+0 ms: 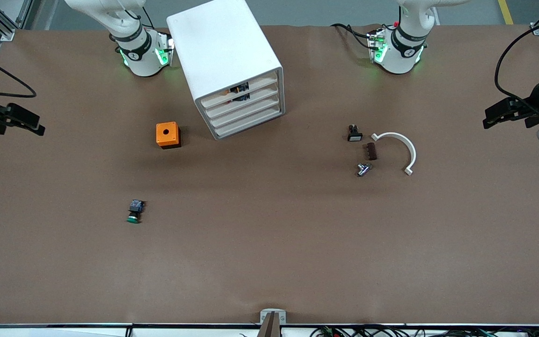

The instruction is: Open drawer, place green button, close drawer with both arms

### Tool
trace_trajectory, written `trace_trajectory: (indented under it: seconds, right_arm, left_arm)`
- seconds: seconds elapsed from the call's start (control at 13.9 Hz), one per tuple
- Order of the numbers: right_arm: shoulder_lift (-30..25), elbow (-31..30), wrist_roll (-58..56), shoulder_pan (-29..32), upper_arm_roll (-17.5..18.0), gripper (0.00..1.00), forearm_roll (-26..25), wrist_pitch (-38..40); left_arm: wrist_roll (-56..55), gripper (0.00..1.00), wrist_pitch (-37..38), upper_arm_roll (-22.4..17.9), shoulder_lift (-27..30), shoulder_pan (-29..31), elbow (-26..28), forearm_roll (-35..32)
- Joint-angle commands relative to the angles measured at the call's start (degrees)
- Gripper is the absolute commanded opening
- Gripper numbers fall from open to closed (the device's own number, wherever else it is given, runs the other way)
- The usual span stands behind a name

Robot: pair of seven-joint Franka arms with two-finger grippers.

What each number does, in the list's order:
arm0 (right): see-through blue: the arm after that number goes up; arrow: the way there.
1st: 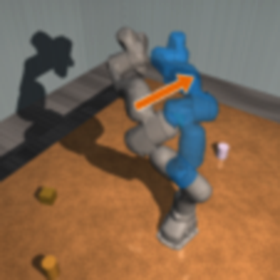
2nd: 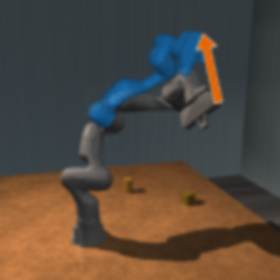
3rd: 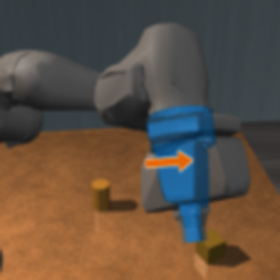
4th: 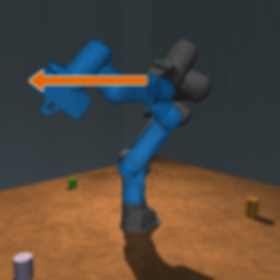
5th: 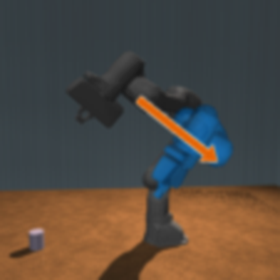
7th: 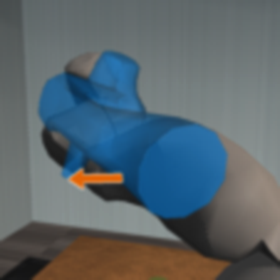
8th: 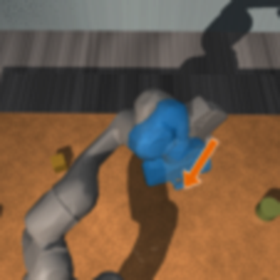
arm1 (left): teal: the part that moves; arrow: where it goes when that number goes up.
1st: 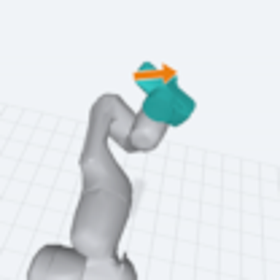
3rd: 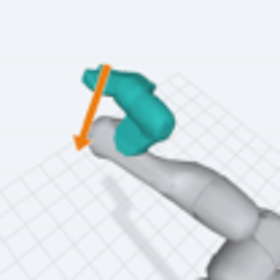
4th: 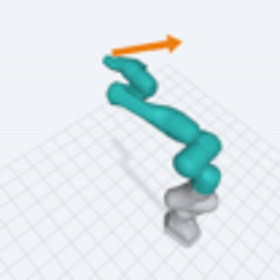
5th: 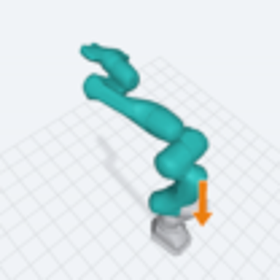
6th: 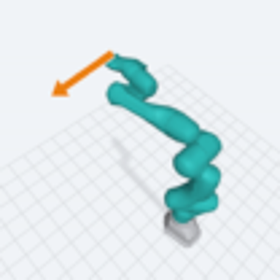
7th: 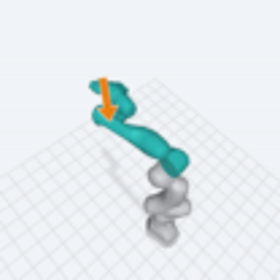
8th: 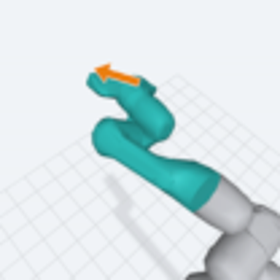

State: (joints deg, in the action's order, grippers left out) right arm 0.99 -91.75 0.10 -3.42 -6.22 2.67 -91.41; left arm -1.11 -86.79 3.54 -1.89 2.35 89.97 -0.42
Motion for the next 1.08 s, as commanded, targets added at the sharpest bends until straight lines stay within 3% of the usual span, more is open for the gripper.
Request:
trace_trajectory:
  seconds: [0.0, 0.29, 0.58, 0.86, 1.01]
  right_arm:
    - [2.87, -0.71, 1.48, -2.55, -0.10, 1.00, 0.84, -2.63]
    - [9.71, -0.71, 4.90, -4.31, -0.10, 1.00, 0.93, -7.72]
    - [16.57, -0.71, 6.58, -4.49, -0.10, 1.00, 4.96, -12.99]
    - [24.75, -0.89, 6.67, -3.52, -0.10, 1.00, 6.11, -19.93]
    - [27.56, -1.33, 6.67, -3.26, -0.10, 1.00, 7.95, -23.10]
  left_arm:
    - [-0.04, 1.00, 0.83, 0.15, -1.97, 0.29, -1.02, 0.33]
    - [-0.12, 1.00, 0.83, 0.41, -5.22, -0.23, -1.02, 0.33]
    - [-2.04, 1.00, 0.83, 0.85, -8.73, -3.56, -1.29, 0.42]
    - [-17.22, 1.00, 0.83, 1.12, -13.12, -10.41, -1.99, 0.59]
    - [-27.57, 1.00, 0.83, 1.29, -16.46, -14.19, -4.96, 2.86]
